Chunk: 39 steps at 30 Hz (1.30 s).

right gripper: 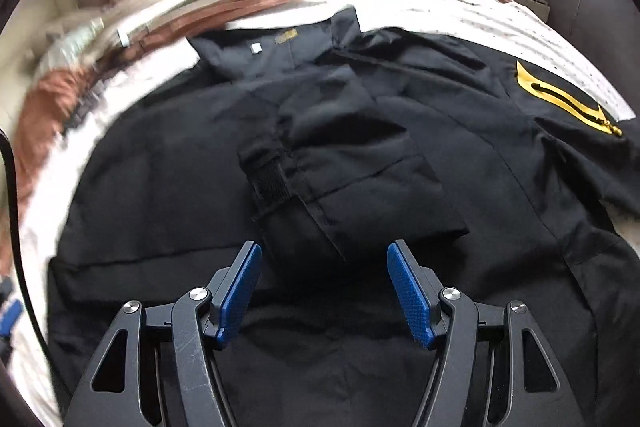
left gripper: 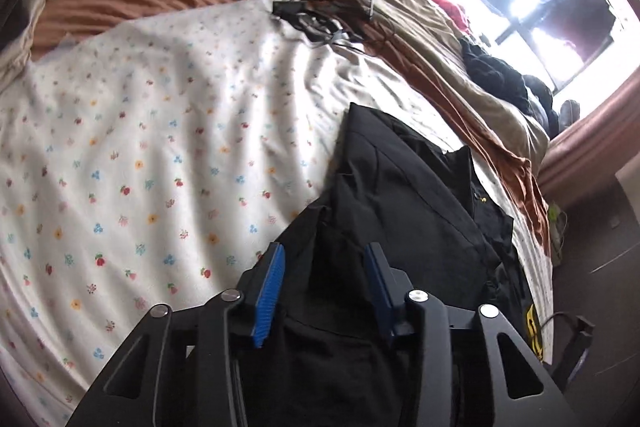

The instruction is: Fold large clothes

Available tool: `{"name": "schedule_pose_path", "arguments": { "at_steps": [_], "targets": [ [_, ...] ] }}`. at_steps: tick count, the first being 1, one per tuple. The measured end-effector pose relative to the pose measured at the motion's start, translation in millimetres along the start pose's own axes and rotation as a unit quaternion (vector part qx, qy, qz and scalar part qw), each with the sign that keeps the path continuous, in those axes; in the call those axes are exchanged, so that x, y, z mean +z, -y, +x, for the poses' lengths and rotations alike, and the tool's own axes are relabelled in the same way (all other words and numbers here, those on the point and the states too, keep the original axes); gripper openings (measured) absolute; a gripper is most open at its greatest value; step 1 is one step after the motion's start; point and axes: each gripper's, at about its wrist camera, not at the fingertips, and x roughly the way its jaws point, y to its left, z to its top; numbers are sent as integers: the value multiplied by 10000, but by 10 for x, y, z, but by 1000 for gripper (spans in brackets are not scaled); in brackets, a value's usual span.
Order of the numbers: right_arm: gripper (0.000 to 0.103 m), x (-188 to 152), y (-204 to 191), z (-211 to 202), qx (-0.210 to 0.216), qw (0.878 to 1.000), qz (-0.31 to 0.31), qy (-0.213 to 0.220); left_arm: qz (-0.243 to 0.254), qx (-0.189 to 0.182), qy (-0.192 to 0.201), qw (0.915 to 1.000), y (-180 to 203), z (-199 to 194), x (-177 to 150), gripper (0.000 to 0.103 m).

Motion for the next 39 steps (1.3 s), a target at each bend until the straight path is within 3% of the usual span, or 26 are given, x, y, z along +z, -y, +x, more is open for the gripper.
{"name": "schedule_pose_path", "arguments": {
  "at_steps": [2, 4, 5, 9, 15, 22, 30, 32, 36, 39],
  "targets": [
    [65, -8, -4, 104, -78, 9998, -56, -188, 32, -3, 27, 10000, 5, -23, 1, 43],
    [50, -15, 93, 141, -8, 9997, 78, -226, 60, -60, 38, 10000, 16, -43, -4, 43],
    [36, -9, 145, 117, 28, 9998, 118, -186, 68, -92, 30, 9999, 20, -44, -5, 43],
    [31, 87, 528, -138, 717, 9956, 578, 146, 126, -126, -11, 9998, 56, -36, -23, 43],
    [31, 212, 1245, -448, 262, 9905, 1209, 607, 202, -134, -67, 9997, 116, -21, -51, 43],
    [31, 54, 2073, -509, 506, 9722, 2200, 622, 234, -107, -46, 9997, 153, -21, -72, 43],
    [32, -102, 2872, -687, 540, 9448, 3105, 895, 365, 107, -127, 9992, 259, 18, -124, 43],
    [33, -212, 3085, -701, 530, 9325, 3466, 861, 418, 93, -157, 9990, 307, 31, -148, 45],
    [34, -469, 3439, -650, 797, 9000, 4213, 787, 498, 60, -117, 9987, 403, 27, -198, 63],
    [35, -572, 3651, -653, 785, 8852, 4496, 898, 616, 71, -40, 9981, 484, 9, -239, 73]
  ]
}}
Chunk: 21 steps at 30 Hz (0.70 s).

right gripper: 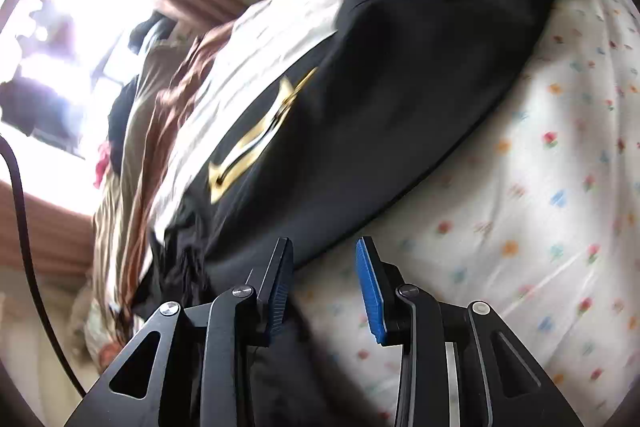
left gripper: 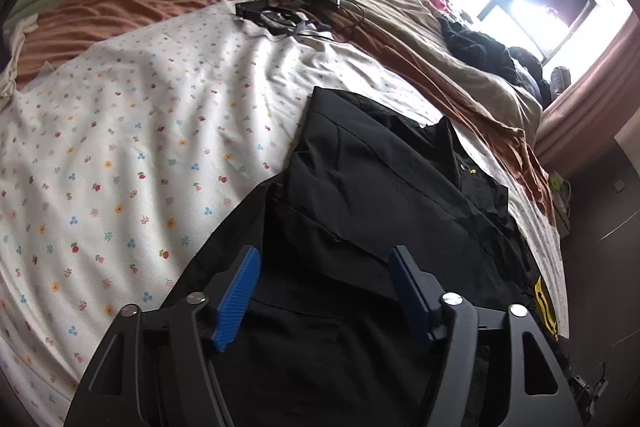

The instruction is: Fold large clothes

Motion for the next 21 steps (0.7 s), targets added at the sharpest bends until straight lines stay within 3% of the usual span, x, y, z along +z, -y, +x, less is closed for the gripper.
{"name": "schedule_pose_path", "arguments": {
  "at_steps": [3, 6, 9, 11, 13, 15, 18, 21],
  "targets": [
    [50, 107, 122, -20, 5, 9996, 142, 224, 19, -24, 16, 10000, 38, -3, -20, 74],
    [50, 188, 278, 63, -53, 9990, 381, 240, 14, -15, 10, 10000, 43, 6, -19, 74],
    [49, 250, 472, 32, 268, 9957, 786, 403, -4, 35, 12, 10000, 42, 15, -28, 74],
    [49, 298, 475, 13, 105, 9955, 684, 654, -38, 39, -7, 10000, 35, 28, -32, 74],
    [41, 344, 477, 28, -36, 9945, 594, 857, -56, 41, -22, 10000, 33, 34, -33, 74],
    [4, 404, 497, 58, -51, 9941, 601, 902, -45, 49, -21, 10000, 29, 28, -31, 74],
    [4, 396, 449, -125, 552, 9890, 757, 1141, -92, 38, 33, 9999, 7, 3, -12, 74],
    [4, 342, 27, -426, 1005, 9835, 143, 1498, -175, 1, 81, 9998, -21, -28, -5, 74]
  ]
}}
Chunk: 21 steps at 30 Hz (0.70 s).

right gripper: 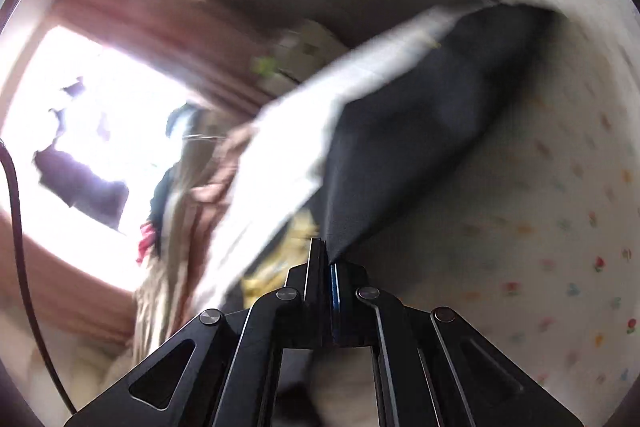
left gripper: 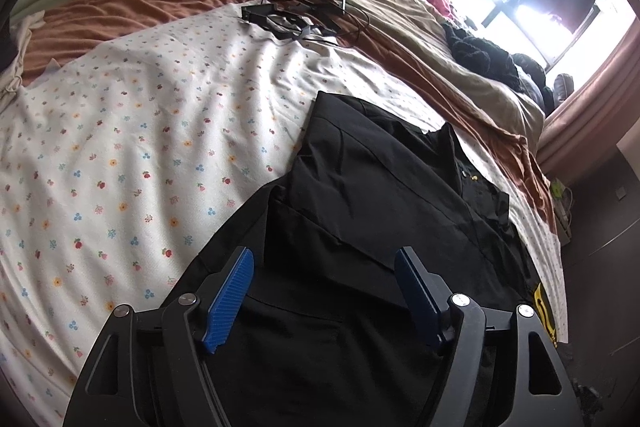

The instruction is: Fold large clothes

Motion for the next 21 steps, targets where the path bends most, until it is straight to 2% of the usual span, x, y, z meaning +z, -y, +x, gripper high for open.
{"name": "schedule_pose_path", "arguments": {
  "at_steps": [6, 13, 21],
  "targets": [
    [4, -310, -859, -245, 1021, 9924, -689, -64, 53, -105, -13, 9999, 21, -43, 6, 74],
    [4, -819, -1635, -267, 2030, 9707, -1205, -457, -148, -256, 47, 9996, -65, -118, 52, 74],
    [4, -1495, -2109, 88, 2183, 9580, -1553, -1026, -341, -409, 7, 9986, -155, -135, 85, 74]
  ]
}}
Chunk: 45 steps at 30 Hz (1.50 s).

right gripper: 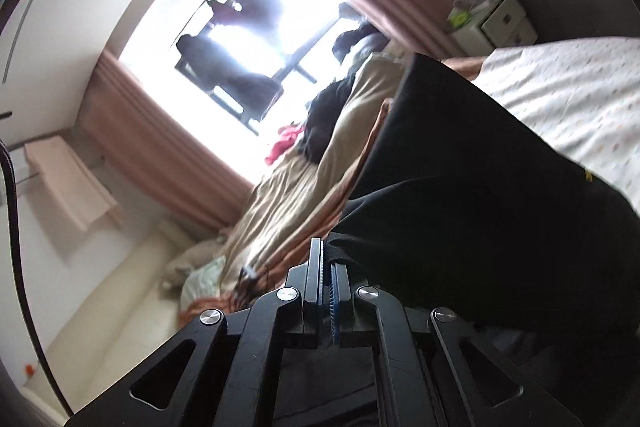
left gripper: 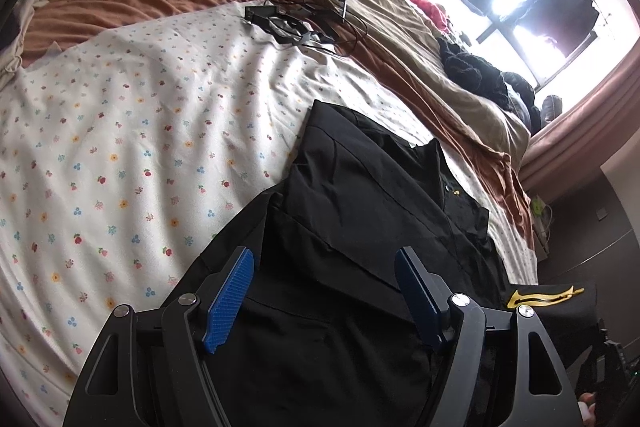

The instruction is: Fold large clothes

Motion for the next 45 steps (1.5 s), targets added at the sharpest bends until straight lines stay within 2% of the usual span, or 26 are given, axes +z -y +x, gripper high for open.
{"name": "schedule_pose_path", "arguments": {
  "at_steps": [4, 7, 9, 12, 14, 16, 17, 18, 20, 22, 24, 28, 33, 34, 35, 36, 37, 39, 42, 45],
  "targets": [
    [4, -134, -26, 319, 58, 9997, 94, -198, -36, -55, -41, 10000, -23, 8, 5, 74],
    [4, -389, -68, 385, 101, 9990, 55, -428, -48, -45, -86, 9999, -51, 32, 27, 74],
    [4, -567, -85, 513, 35, 9972, 24, -745, -104, -52, -115, 9999, -79, 43, 38, 74],
    [5, -925, -74, 884, -253, 9889, -133, -1459, -147, -43, -111, 9998, -112, 44, 56, 74],
    [8, -1165, 31, 1120, -823, 9731, -221, -2141, -156, -31, -97, 9998, -121, 38, 63, 74],
    [27, -1302, 192, 1245, -1082, 9597, -19, -2595, -152, -13, -84, 9998, -124, 31, 66, 74],
    [51, -1341, 263, 1235, -1050, 9581, 172, -2661, -142, -4, -81, 9999, -120, 27, 62, 74],
    [67, -1378, 335, 1194, -1030, 9579, 358, -2657, -132, 4, -83, 9999, -115, 28, 57, 74],
    [71, -1357, 449, 1072, -1107, 9592, 663, -2515, -112, 9, -100, 9999, -111, 29, 54, 74],
    [71, -1277, 542, 933, -1120, 9611, 865, -2373, -60, 13, -112, 9999, -86, 29, 39, 74],
    [71, -1134, 647, 705, -1103, 9655, 1139, -2063, -13, 20, -113, 9999, -52, 38, 28, 74],
    [71, -898, 889, 301, -1330, 9703, 1484, -1369, 77, 36, -116, 9999, -7, 42, 3, 74],
    [69, -727, 1196, 89, -1863, 9632, 1754, -824, 73, 41, -101, 9999, 1, 47, -2, 74],
    [65, -700, 1262, 60, -1879, 9620, 1853, -706, 67, 35, -63, 10000, -5, 28, -2, 74],
    [49, -673, 1302, 47, -1846, 9621, 1916, -603, 63, 42, -31, 10000, -11, 14, 2, 74],
    [26, -654, 1322, 56, -1822, 9623, 1941, -562, 59, 87, -4, 9999, -21, -14, 5, 74],
    [14, -641, 1306, 86, -1808, 9627, 1937, -539, 56, 121, -4, 9999, -32, -44, 6, 74],
    [8, -661, 1217, 152, -1712, 9647, 1957, -424, 150, 112, 33, 9998, -68, -166, -27, 74],
    [7, -642, 1028, 136, -1751, 9688, 1727, -308, 327, 331, 36, 9989, -164, -325, -81, 74],
    [7, -628, 801, 154, -1600, 9768, 1380, -344, 317, 555, 27, 9980, -349, -534, -123, 74]
  ]
}}
